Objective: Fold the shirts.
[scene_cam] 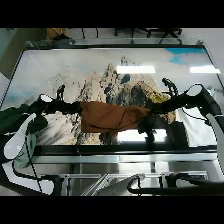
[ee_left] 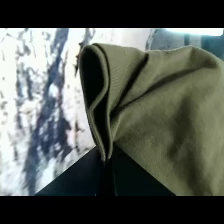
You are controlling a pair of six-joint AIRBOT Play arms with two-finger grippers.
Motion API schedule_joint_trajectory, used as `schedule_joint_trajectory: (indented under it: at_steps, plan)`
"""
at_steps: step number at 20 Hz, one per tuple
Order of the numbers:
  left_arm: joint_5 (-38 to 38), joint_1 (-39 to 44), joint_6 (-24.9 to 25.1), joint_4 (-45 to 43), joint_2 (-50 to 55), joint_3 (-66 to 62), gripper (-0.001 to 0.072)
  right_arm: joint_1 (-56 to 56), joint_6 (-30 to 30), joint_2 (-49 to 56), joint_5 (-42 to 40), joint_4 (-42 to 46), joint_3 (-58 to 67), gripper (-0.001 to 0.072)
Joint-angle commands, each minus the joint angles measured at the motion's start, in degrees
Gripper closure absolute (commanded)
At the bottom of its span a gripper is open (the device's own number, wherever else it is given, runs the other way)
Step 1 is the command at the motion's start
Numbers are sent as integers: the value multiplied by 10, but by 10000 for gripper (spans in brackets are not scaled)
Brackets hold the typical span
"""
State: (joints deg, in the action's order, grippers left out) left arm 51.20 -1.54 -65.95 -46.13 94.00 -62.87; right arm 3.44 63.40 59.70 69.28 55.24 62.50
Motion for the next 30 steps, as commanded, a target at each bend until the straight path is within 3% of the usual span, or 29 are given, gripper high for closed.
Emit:
schedule_joint_trajectory:
  at_steps: [1, 6, 13, 17, 20, 25, 30]
  plan:
    - [7, -18, 1, 13, -85, -6, 692, 1, 0, -14, -16, 0, 7, 691]
    - [119, -37, -7, 11, -253, -156, 692, 1, 0, -107, -33, 0, 133, 692]
    - [135, -37, -46, -6, -437, -383, 693, 1, -7, -302, -120, 3, 298, 691]
    - [132, -37, -79, -149, -515, -458, 693, 1, -21, -382, -149, 35, 301, 691]
    - [154, -37, -94, -235, -550, -435, 693, 1, -21, -381, -141, 50, 301, 692]
    - [136, -37, -89, -228, -501, -254, 692, 1, -19, -286, -68, 50, 265, 692]
    - [37, -6, -69, -228, -276, -203, 692, 1, -20, -152, -85, 50, 109, 692]
